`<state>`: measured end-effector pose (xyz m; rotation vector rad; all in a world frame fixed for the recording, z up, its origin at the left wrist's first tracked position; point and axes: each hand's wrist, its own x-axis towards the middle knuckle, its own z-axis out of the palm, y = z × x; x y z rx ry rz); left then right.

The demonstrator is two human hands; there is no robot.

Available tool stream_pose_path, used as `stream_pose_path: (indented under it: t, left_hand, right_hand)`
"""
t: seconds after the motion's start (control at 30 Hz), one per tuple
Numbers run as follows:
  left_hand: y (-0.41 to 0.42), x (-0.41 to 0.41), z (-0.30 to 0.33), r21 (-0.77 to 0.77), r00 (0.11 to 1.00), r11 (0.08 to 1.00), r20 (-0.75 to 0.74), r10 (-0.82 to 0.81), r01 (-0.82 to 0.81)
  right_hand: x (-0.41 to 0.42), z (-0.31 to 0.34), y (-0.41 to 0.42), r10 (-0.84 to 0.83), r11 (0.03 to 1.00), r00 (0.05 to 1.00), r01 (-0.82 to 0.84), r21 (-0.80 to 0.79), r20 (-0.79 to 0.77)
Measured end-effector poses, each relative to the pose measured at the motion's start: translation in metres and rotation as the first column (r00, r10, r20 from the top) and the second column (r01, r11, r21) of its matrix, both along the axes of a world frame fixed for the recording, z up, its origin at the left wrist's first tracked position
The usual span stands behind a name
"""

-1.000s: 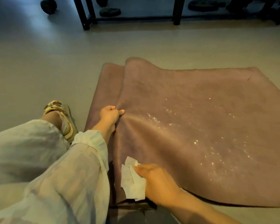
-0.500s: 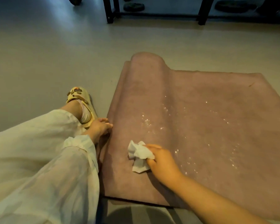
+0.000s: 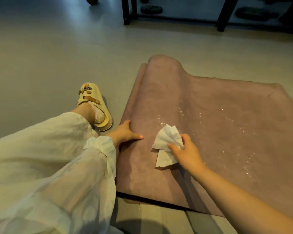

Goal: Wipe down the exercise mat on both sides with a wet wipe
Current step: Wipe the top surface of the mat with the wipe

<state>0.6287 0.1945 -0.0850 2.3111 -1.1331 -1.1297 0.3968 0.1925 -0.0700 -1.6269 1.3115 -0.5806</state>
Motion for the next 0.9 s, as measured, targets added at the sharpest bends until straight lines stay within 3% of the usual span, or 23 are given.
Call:
stream_pose_path:
  t: [0.1, 0.13, 0.2, 0.27, 0.47, 0.67, 0.77, 0.9]
  left_hand:
    - [-0.002, -0.012, 0.013, -0.137, 0.980, 0.986, 0.188, -0.063, 0.090]
    - [-0.004, -0.019, 0.021, -0.243, 0.987, 0.966, 0.155, -0.050, 0.087]
    - [-0.009, -0.034, 0.040, -0.377, 0.991, 0.925, -0.101, -0.084, 0.040]
    - [-0.012, -0.049, 0.055, -0.347, 0.933, 0.935, -0.305, -0.192, 0.079]
    - [-0.007, -0.074, 0.069, -0.157, 0.877, 0.935, -0.325, -0.353, 0.318]
    - [0.009, -0.077, 0.081, -0.160, 0.913, 0.979, -0.368, -0.176, 0.125]
    - [0.007, -0.074, 0.084, -0.129, 0.950, 0.991, -0.306, -0.060, 0.021]
    - [-0.015, -0.071, 0.062, -0.356, 0.972, 0.905, -0.111, 0.208, -0.234]
  right_hand:
    - [-0.003, 0.007, -0.001, -0.010, 0.999, 0.999, 0.011, 0.039, -0.032]
    - [-0.002, 0.011, -0.001, -0.012, 0.999, 0.999, 0.014, 0.041, -0.029]
    - [-0.001, 0.022, -0.002, -0.025, 0.998, 1.000, 0.026, 0.052, -0.014]
    - [-0.001, 0.031, -0.003, -0.055, 0.995, 0.998, 0.052, 0.085, 0.029]
    - [-0.020, 0.049, -0.007, -0.122, 0.984, 0.983, 0.102, 0.143, 0.137]
    - [-0.031, 0.059, -0.023, -0.021, 0.976, 0.973, -0.030, 0.215, 0.231]
    - [-0.027, 0.062, -0.035, 0.013, 0.976, 0.965, -0.069, 0.209, 0.262]
    - [-0.020, 0.044, -0.059, -0.051, 0.981, 0.967, 0.001, 0.194, 0.252]
